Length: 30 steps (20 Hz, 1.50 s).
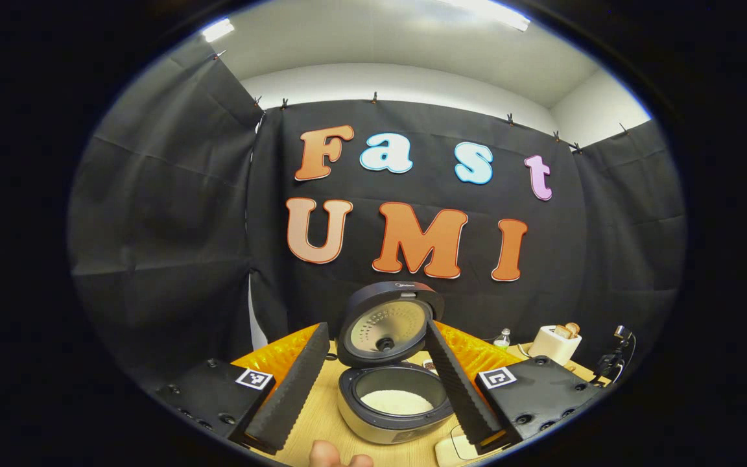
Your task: Close the left gripper, press the button to open the rice cooker; take a wooden spoon from the chopstick holder with the right hand, scoop a spoonful of rice and pour it into the rice cooker, then put the wooden spoon back into the chopstick holder.
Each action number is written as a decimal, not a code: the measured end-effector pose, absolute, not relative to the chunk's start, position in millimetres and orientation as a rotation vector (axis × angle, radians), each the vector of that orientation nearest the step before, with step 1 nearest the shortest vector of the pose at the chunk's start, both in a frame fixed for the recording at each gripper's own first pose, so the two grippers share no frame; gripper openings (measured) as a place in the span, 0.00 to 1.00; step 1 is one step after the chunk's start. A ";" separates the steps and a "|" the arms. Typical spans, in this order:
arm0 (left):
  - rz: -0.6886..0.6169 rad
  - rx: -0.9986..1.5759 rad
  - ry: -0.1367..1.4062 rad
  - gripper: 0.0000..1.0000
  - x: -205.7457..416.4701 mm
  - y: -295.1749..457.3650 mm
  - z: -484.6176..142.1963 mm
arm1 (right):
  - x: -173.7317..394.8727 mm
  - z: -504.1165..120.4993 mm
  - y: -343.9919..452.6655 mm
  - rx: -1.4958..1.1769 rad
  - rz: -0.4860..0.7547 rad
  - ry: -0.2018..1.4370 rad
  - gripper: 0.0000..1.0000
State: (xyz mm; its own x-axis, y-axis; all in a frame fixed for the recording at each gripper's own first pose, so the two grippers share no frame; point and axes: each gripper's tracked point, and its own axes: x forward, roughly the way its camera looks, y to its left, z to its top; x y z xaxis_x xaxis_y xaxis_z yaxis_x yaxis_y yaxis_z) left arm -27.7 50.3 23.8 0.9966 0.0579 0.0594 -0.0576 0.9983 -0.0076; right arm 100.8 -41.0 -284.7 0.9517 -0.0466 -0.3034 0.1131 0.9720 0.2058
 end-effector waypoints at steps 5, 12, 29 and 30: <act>0.060 0.015 -0.044 0.99 -26.8 52.6 20.5 | 100.9 -260.1 -36.3 0.220 -0.075 0.273 0.01; 0.039 0.032 -0.085 0.97 -39.1 53.2 29.5 | 66.1 -180.3 -18.3 0.111 -0.041 0.137 0.01; 0.021 0.010 -0.082 0.97 -70.4 77.2 25.6 | -30.9 -212.2 93.2 -0.285 0.075 0.178 0.01; 0.020 0.008 -0.084 0.97 -72.5 79.0 24.1 | -31.0 -220.1 96.1 -0.309 0.075 0.195 0.01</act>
State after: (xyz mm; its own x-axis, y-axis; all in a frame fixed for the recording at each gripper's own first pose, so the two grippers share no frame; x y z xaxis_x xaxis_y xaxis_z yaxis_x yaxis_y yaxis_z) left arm -72.5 79.0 24.1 0.9963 0.0192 0.0840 -0.0199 0.9998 0.0075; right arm -31.0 96.1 -220.1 0.9785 0.0434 -0.2016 -0.1028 0.9502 -0.2942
